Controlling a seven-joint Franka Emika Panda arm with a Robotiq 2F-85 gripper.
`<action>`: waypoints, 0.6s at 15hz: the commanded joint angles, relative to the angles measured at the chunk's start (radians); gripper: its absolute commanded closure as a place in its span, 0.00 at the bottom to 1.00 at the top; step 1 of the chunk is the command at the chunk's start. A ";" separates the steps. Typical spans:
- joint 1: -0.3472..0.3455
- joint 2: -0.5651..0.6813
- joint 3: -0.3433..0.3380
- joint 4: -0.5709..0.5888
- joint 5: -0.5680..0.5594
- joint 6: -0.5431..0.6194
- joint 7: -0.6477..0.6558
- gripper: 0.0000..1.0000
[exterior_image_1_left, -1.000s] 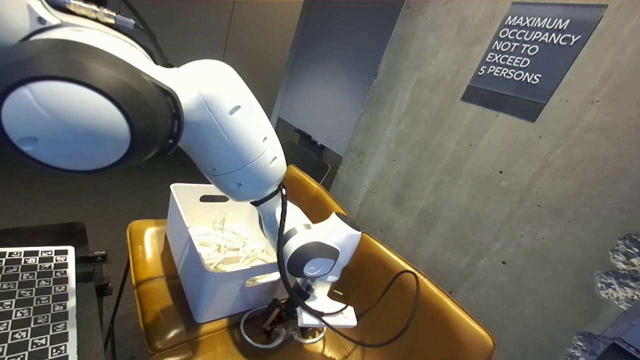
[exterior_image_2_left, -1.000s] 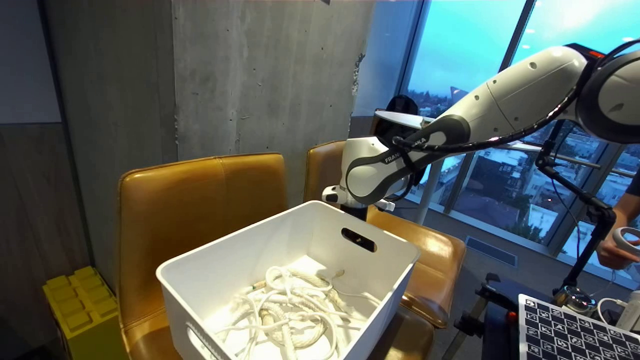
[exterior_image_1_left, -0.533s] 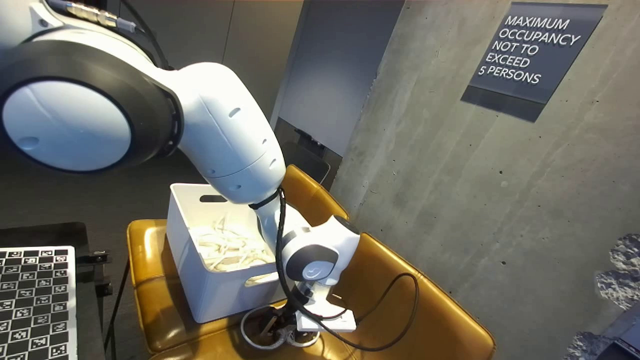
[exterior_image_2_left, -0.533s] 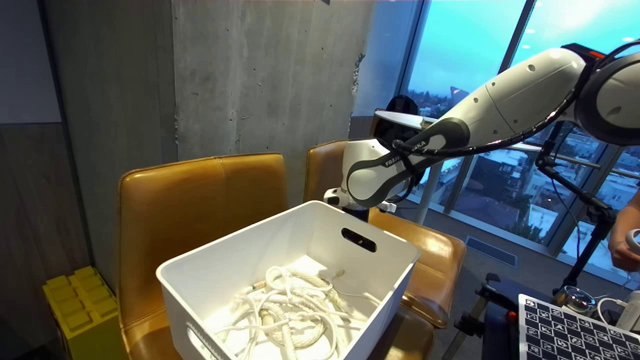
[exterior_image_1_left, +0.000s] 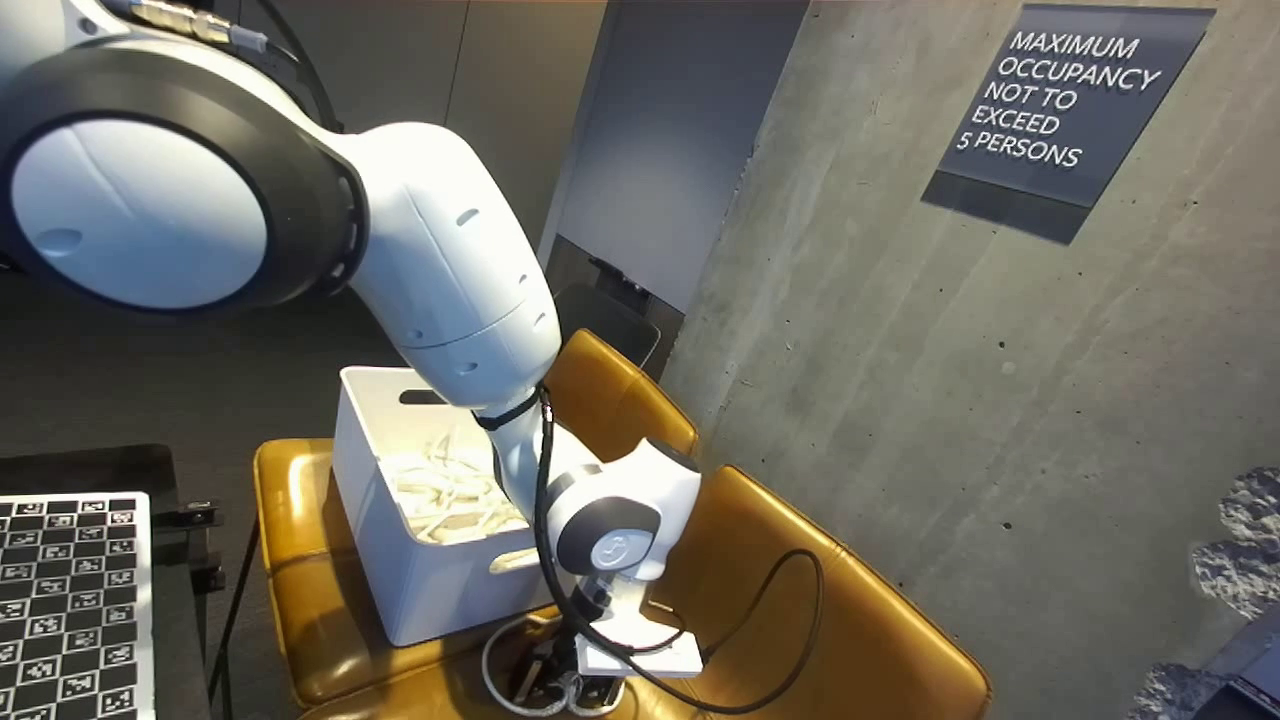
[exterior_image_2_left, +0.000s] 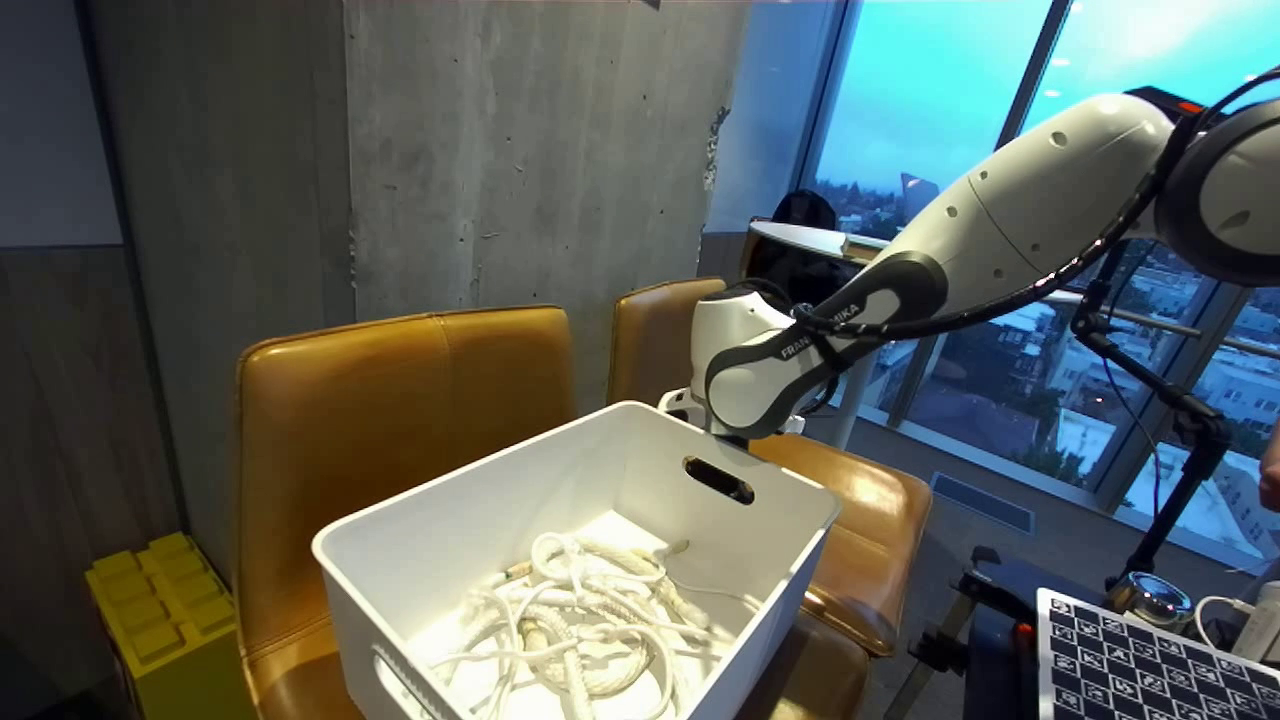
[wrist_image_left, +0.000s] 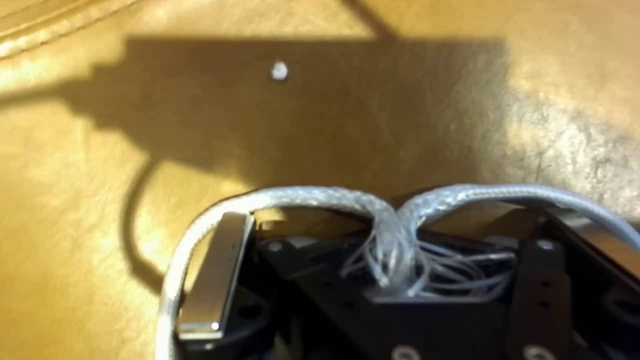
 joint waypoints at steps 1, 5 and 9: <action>0.022 -0.129 -0.027 -0.176 -0.029 0.026 0.095 1.00; 0.046 -0.321 -0.036 -0.343 -0.051 0.077 0.212 1.00; 0.080 -0.511 -0.028 -0.450 -0.092 0.084 0.312 1.00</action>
